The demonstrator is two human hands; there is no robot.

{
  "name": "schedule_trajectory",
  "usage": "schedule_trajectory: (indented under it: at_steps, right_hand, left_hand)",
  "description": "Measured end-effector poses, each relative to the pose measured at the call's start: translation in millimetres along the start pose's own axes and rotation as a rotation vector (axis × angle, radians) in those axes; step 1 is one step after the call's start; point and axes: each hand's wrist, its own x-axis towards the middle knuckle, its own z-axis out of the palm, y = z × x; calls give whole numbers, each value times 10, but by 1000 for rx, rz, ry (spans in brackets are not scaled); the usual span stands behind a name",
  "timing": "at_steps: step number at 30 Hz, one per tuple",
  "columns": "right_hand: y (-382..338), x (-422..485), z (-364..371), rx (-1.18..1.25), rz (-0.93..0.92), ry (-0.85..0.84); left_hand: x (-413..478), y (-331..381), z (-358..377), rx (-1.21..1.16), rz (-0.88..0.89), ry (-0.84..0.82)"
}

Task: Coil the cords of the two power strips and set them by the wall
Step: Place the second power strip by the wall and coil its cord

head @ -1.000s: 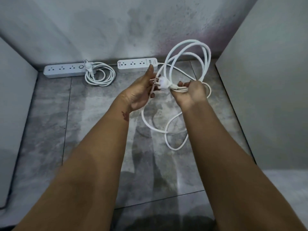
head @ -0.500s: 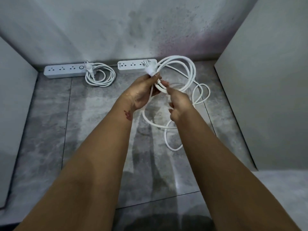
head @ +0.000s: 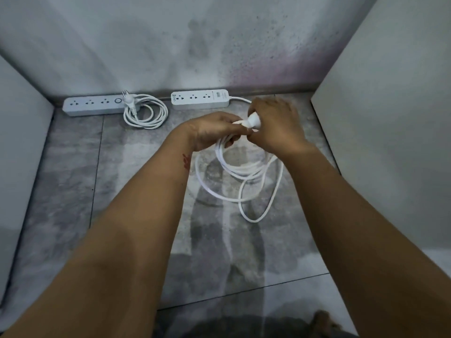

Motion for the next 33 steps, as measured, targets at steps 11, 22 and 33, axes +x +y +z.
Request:
schedule_trajectory:
  at_steps: [11, 22, 33]
  right_hand:
    - [178, -67, 88, 697, 358, -11]
    - [57, -100, 341, 1701, 992, 328]
    - [42, -290, 483, 1355, 1104, -208]
  left_hand:
    - [19, 179, -99, 254, -29, 325]
    - [40, -174, 221, -343, -70, 305]
    - [46, 8, 232, -705, 65, 483]
